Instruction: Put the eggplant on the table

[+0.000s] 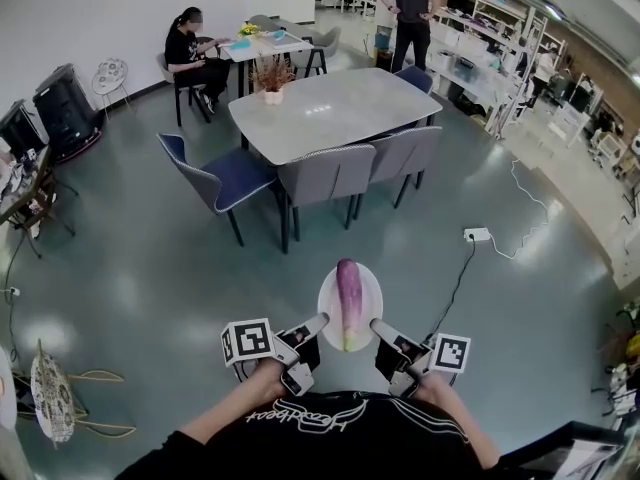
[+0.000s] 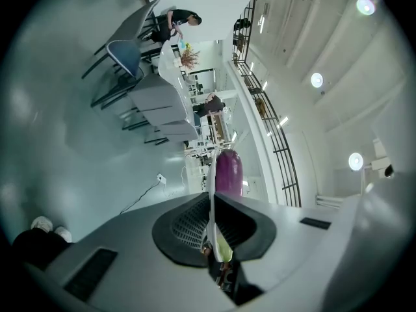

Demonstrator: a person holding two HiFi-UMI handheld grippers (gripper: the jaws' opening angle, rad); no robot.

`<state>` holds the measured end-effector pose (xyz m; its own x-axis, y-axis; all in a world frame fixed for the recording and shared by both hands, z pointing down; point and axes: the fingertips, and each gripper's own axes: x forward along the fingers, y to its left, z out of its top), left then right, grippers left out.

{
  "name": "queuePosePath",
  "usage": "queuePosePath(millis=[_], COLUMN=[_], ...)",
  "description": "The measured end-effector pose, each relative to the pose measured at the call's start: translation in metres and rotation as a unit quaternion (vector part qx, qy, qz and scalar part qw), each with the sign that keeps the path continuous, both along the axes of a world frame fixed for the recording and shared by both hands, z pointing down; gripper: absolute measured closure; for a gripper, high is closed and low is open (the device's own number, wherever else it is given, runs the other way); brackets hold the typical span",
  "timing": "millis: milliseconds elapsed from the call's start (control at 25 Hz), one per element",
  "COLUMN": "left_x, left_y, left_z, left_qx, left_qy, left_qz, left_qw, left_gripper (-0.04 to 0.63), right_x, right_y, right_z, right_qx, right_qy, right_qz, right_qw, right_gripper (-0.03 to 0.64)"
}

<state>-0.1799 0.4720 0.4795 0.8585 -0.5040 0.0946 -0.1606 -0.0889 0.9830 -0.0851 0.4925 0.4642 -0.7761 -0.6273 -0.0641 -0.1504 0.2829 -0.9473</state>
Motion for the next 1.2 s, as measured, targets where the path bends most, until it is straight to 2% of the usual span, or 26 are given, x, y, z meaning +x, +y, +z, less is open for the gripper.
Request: queuePosePath(millis=[360, 640, 960, 1200], left_x=[-0.025, -0.023, -0.001, 0.036], left_y=[-0.011, -0.022, -0.047, -0.080], left_z=[-0.007, -0.010, -0.011, -0.009], left_qx=[0.010, 0.010, 0.010, 0.009], left_qy=[-0.018, -0.018, -0.024, -0.033], left_qz=[-0.022, -0.025, -0.019, -0.002], left_qw=[0.9996, 0.9995, 0.9995, 0.9994], left_gripper=[0.571, 0.571, 0.571, 0.571], right_x=[-0.024, -0.020, 0.002, 0.038], right_y=[-0.015, -0.028, -0.052, -0.084], right_z=[0.002, -0.001, -0.002, 0.003], right_qx=[-0.003, -0.003, -0.005, -0.002], right_qy=[-0.011, -0.020, -0.034, -0.039], right_qz=[-0.028, -0.029, -0.022, -0.005], right_qw=[1.000, 0.999, 0.999, 0.999], right_gripper=[0.566, 0.566, 0.566, 0.566])
